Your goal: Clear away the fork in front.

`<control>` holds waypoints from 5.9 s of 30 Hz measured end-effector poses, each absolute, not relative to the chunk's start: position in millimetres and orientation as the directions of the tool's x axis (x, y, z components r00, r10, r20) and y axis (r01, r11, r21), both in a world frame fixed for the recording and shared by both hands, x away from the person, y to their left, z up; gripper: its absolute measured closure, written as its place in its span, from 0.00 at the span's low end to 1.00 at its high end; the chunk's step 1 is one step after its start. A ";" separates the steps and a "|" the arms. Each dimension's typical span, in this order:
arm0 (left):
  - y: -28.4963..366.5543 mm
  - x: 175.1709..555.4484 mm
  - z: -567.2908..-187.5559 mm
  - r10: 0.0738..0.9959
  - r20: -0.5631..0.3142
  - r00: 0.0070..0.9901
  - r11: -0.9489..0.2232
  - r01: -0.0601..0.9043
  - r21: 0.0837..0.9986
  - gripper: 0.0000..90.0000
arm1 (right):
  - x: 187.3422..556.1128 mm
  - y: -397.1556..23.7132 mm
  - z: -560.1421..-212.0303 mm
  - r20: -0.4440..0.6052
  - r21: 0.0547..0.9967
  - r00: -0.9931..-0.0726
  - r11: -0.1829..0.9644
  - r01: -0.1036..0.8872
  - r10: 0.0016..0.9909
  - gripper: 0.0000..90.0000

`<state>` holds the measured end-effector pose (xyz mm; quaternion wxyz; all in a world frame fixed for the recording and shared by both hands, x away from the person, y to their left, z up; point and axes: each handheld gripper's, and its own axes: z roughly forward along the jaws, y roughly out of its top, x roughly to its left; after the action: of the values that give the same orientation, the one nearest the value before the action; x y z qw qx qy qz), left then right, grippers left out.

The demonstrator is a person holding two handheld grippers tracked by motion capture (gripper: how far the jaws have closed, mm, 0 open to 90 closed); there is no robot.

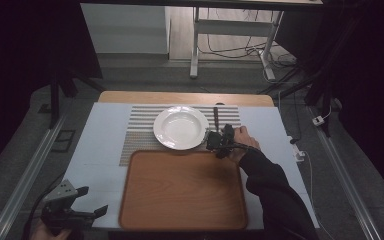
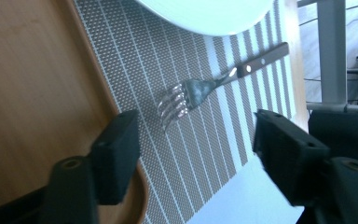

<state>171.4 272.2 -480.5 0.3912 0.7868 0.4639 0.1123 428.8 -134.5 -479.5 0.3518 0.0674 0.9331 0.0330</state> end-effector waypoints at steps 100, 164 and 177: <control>270.2 174.9 -479.6 0.788 -0.210 0.579 -0.285 0.645 0.709 0.01 | 318.9 -180.8 -426.6 -0.330 0.744 -0.851 0.667 0.032 0.408 1.00; 135.1 270.8 -456.9 0.393 -0.025 0.919 -0.601 0.277 0.750 0.01 | 265.1 -192.2 -428.2 0.130 0.865 -0.991 0.486 0.128 0.031 1.00; 107.6 275.2 -468.5 0.198 0.074 0.977 -0.746 0.102 0.658 0.18 | 260.8 -186.1 -428.8 0.138 0.861 -0.989 0.501 0.090 -0.060 1.00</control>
<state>275.2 107.6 -468.5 0.3468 0.9319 0.0804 0.0695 260.8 -186.1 -428.8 -0.0751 0.0088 0.8630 0.4994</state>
